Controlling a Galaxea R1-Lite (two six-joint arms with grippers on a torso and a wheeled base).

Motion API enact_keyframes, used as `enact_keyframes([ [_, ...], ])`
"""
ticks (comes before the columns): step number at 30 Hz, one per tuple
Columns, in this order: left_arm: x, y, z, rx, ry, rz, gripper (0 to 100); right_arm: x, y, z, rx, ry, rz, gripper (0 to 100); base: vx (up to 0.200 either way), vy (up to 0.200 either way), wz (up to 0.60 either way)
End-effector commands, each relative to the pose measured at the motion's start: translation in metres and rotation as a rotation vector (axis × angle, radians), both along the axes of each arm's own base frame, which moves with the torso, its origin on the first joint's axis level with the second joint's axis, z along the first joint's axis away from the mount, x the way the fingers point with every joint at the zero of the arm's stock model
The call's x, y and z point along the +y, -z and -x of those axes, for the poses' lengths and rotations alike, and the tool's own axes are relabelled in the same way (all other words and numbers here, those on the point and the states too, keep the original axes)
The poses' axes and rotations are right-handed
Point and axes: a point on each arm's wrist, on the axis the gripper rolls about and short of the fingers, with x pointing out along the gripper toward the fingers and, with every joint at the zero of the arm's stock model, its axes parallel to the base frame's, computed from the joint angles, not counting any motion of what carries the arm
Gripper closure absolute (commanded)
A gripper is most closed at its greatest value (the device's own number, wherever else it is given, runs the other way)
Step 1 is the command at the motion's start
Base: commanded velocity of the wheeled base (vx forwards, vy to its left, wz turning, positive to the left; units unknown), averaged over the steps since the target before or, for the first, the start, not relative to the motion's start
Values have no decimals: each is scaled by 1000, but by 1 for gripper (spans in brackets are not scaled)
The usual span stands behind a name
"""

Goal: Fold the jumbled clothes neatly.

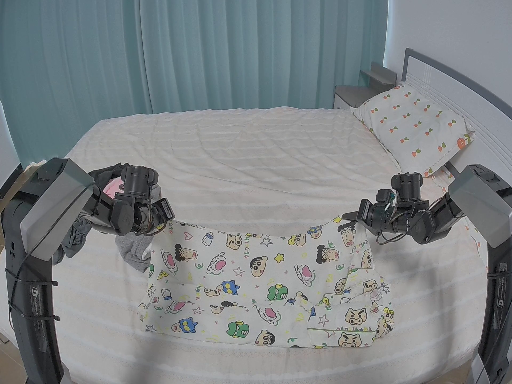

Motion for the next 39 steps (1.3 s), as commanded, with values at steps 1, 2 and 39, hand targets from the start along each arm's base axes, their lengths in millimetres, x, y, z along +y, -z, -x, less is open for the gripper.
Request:
enact_keyframes([
  [1, 0, 0, 7, 16, 4, -5, 100, -4, -4, 15, -4, -22, 33, 100, 0, 0, 0],
  [2, 0, 0, 7, 16, 4, -5, 100, -4, -4, 15, -4, -22, 33, 100, 0, 0, 0],
  [39, -4, 50, 81, 305, 54, -63, 100, -5, 51, 111, 129, -244, 261, 100, 0, 0, 0],
])
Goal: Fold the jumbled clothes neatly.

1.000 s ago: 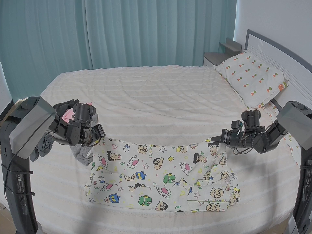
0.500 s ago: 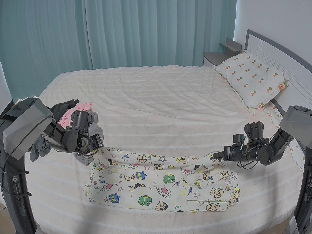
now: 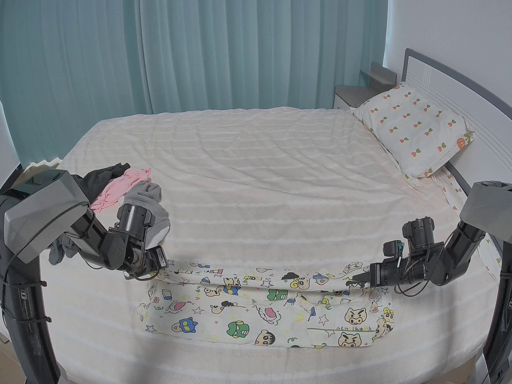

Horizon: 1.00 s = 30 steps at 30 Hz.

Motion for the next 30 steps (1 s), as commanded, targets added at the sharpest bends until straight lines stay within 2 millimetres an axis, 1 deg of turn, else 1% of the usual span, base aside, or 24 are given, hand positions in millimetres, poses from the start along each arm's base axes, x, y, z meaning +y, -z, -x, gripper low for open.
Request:
enact_keyframes([
  [1, -4, 6, 3, 19, 10, -4, 100, 3, 6, 6, 30, -12, 5, 100, 0, 0, 0],
  [4, -5, 14, 2, 39, 11, -8, 100, 6, 10, 12, 57, -25, 10, 100, 0, 0, 0],
  [11, -5, 21, 4, 51, 9, -8, 100, 11, 17, 23, 101, -39, 25, 100, 0, 0, 0],
  [14, -4, 24, 6, 51, 11, -6, 100, 10, 21, 26, 116, -31, 38, 100, 0, 0, 0],
  [22, -4, 33, 11, 59, 11, -6, 100, 8, 23, 28, 127, -23, 43, 100, 0, 0, 0],
  [23, -4, 35, 11, 63, 10, -6, 0, 9, 24, 28, 129, -23, 46, 0, 0, 0, 0],
  [30, -1, 40, 20, 79, 3, -6, 0, 4, 22, 31, 124, 22, 88, 0, 0, 0, 0],
])
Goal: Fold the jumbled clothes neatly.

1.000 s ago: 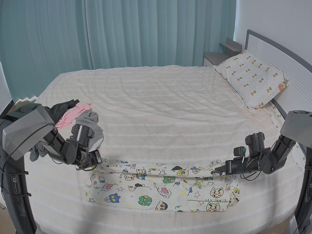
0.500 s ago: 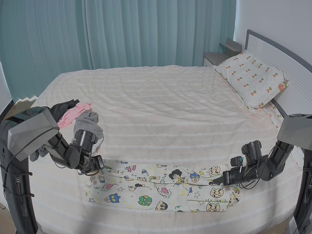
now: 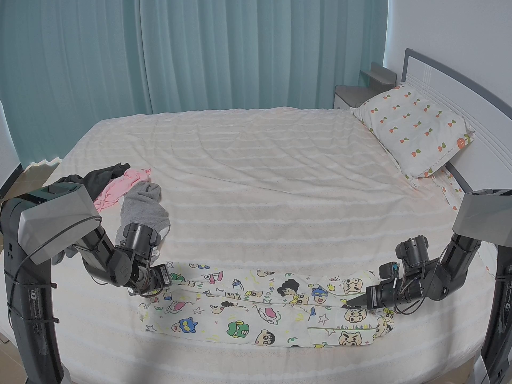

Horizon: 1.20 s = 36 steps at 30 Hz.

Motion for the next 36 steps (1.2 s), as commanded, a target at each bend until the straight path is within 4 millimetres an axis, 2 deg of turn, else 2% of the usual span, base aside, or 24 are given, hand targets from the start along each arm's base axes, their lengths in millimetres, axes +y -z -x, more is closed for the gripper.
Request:
enact_keyframes([
  [1, 2, 7, 9, 20, -3, -2, 0, -5, -3, 2, -4, 28, 14, 0, 0, 0, 0],
  [6, 6, 2, 16, -2, -10, 4, 0, -15, -12, 1, -34, 79, 36, 0, 0, 0, 0],
  [8, 8, -10, 28, -28, -5, 22, 0, -30, -23, 1, -64, 132, 36, 0, 0, 0, 0],
  [13, 12, -30, 44, -61, 9, 65, 0, -49, -44, 4, -123, 195, 30, 0, 0, 0, 0],
  [16, 21, -48, 51, -103, -10, 98, 0, -54, -66, 6, -184, 224, 12, 0, 0, 0, 0],
  [19, 29, -63, 55, -142, -30, 141, 0, -48, -83, 7, -219, 242, -32, 0, 0, 0, 0],
  [21, 36, -77, 59, -178, -50, 211, 0, -28, -97, 7, -229, 236, -95, 0, 0, 0, 0],
  [25, 40, -96, 73, -201, -67, 393, 0, 5, -104, 0, -210, 209, -166, 0, 0, 0, 0],
  [26, 39, -99, 79, -192, -65, 457, 0, 13, -101, -5, -200, 202, -169, 0, 0, 0, 0],
  [27, 39, -99, 79, -192, -65, 457, 0, 13, -101, -5, -200, 202, -169, 0, 0, 0, 0],
  [28, 35, -101, 92, -150, -47, 584, 0, 29, -85, -17, -173, 191, -153, 0, 0, 0, 0],
  [31, 33, -100, 103, -102, -18, 700, 0, 46, -69, -29, -156, 188, -131, 0, 0, 0, 0],
  [32, 32, -97, 106, -94, -7, 751, 0, 55, -57, -33, -133, 181, -118, 0, 0, 0, 0],
  [34, 32, -93, 109, -104, -7, 775, 0, 60, -49, -37, -119, 174, -113, 0, 0, 0, 0],
  [36, 32, -79, 110, -113, -2, 774, 0, 61, -43, -38, -86, 171, -95, 0, 0, 0, 0],
])
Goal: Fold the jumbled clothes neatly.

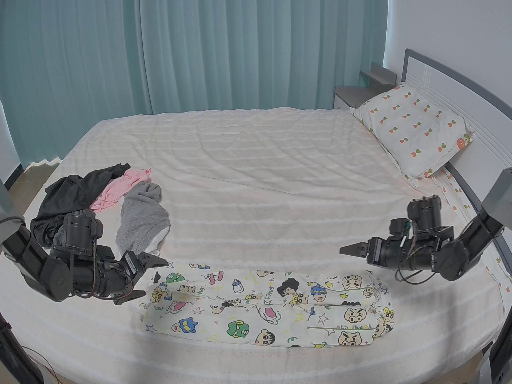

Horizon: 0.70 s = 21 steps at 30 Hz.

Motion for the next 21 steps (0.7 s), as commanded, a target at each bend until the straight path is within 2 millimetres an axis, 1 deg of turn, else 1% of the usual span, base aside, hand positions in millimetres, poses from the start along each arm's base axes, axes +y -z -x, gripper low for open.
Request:
enact_keyframes([
  [1, 1, 16, 20, -14, 7, 72, 0, 28, 40, -15, 115, -33, 40, 0, 0, 0, 0],
  [3, 1, 20, 20, -50, 7, 74, 0, 27, 43, -17, 145, -29, 51, 0, 0, 0, 0],
  [6, 1, 30, 24, -92, 7, 73, 0, 18, 51, -18, 192, -7, 66, 0, 0, 0, 0],
  [10, 3, 35, 26, -112, 3, 74, 0, 9, 57, -15, 244, 8, 84, 0, 0, 0, 0],
  [12, 3, 39, 25, -100, 3, 73, 0, 2, 64, -13, 291, -5, 126, 0, 0, 0, 0],
  [13, 2, 40, 24, -97, 4, 73, 0, -2, 71, -13, 304, -22, 152, 0, 0, 0, 0],
  [14, 2, 40, 24, -97, 4, 73, 0, -2, 71, -13, 304, -22, 152, 0, 0, 0, 0],
  [15, 2, 41, 25, -92, 4, 73, 0, -6, 71, -14, 294, -27, 159, 0, 0, 0, 0],
  [21, 3, 44, 24, -85, -25, 50, 0, -7, 71, -13, 301, -16, 189, 0, 0, 0, 0],
])
